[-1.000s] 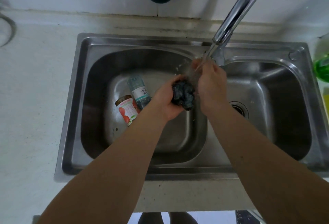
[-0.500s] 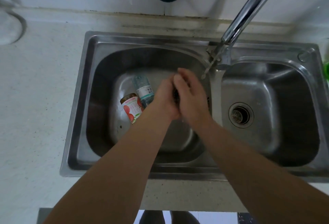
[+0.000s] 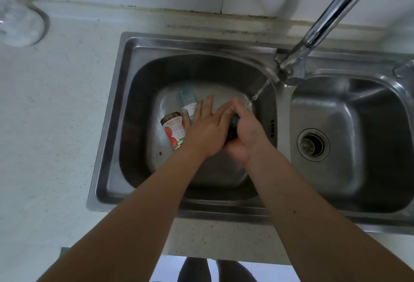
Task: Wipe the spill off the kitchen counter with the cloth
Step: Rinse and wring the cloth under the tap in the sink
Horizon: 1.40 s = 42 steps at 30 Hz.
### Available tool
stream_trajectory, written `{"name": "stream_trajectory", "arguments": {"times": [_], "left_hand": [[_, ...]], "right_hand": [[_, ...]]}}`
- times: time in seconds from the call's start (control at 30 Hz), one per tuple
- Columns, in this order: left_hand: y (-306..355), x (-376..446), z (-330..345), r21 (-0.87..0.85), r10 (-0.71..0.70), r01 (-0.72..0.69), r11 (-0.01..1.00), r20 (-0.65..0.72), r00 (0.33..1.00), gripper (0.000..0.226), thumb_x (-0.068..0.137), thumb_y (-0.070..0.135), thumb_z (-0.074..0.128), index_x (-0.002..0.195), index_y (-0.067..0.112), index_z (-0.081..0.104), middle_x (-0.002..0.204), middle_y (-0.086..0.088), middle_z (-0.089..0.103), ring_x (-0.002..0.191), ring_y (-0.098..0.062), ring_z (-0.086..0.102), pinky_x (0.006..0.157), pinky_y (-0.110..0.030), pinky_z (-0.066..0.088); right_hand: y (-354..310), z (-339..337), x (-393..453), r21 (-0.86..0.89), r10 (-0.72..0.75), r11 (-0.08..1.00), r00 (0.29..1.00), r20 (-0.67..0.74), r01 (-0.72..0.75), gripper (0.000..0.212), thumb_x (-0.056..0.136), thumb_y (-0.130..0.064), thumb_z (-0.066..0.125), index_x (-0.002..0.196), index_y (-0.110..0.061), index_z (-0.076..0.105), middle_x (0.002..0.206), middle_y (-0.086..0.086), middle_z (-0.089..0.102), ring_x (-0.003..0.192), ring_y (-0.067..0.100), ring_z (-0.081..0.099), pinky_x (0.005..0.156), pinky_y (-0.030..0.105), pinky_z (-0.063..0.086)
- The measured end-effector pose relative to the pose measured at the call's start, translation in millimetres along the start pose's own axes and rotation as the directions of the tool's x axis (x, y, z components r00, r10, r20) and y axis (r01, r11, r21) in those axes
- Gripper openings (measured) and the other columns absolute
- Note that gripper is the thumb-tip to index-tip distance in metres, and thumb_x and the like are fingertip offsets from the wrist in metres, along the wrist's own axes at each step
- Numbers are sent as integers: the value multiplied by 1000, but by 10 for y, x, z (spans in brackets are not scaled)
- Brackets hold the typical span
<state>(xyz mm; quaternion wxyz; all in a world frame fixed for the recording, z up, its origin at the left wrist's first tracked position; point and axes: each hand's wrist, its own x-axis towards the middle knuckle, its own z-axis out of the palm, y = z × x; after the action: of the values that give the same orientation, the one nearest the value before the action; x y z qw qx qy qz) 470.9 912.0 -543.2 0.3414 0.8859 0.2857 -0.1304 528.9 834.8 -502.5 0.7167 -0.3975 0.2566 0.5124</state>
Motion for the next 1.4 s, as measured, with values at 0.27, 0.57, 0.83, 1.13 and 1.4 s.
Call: {"name": "stream_trajectory", "arguments": {"times": [0.27,0.57,0.83,1.13,1.4], "left_hand": [[95,-124,-161,-899,-284,-91,427,-229,931,70,88,33,47,157,40,35,159,6,45,144,-13,43,120,-44,36],[306,-26,-431,-931,-350,148,333,23,936,55,109,44,37,91,12,79,92,-10,80,94,-17,76,97,-37,55],[152,-16,-428,-900,-289,414,133,364,885,40,100,41,57,106,6,74,108,-14,79,93,-21,73,90,-37,57],[26,86,-198,-917,-515,396,-50,363,776,33,88,25,61,112,11,78,115,-4,77,105,-22,72,98,-38,57],[32,-61,-457,-871,-509,488,57,395,765,33,95,40,63,111,11,68,100,-10,74,92,-29,71,89,-48,59]], "right_hand": [[94,139,125,-273,-216,949,953,-212,155,21,105,-24,60,101,-9,75,97,12,78,84,23,77,74,40,62],[251,290,29,-733,-393,633,919,-27,250,56,101,-72,37,100,-32,75,95,-8,80,96,7,74,94,39,58],[280,241,213,-883,-318,423,946,64,202,56,114,-36,26,152,4,35,154,28,41,147,46,33,119,45,36],[308,107,235,-934,-396,299,916,67,198,19,105,-36,44,89,-36,54,91,-7,69,95,19,70,94,51,57],[206,249,98,-939,-271,343,959,-77,21,38,103,-51,47,100,-20,70,98,7,74,89,23,70,80,42,60]]}}
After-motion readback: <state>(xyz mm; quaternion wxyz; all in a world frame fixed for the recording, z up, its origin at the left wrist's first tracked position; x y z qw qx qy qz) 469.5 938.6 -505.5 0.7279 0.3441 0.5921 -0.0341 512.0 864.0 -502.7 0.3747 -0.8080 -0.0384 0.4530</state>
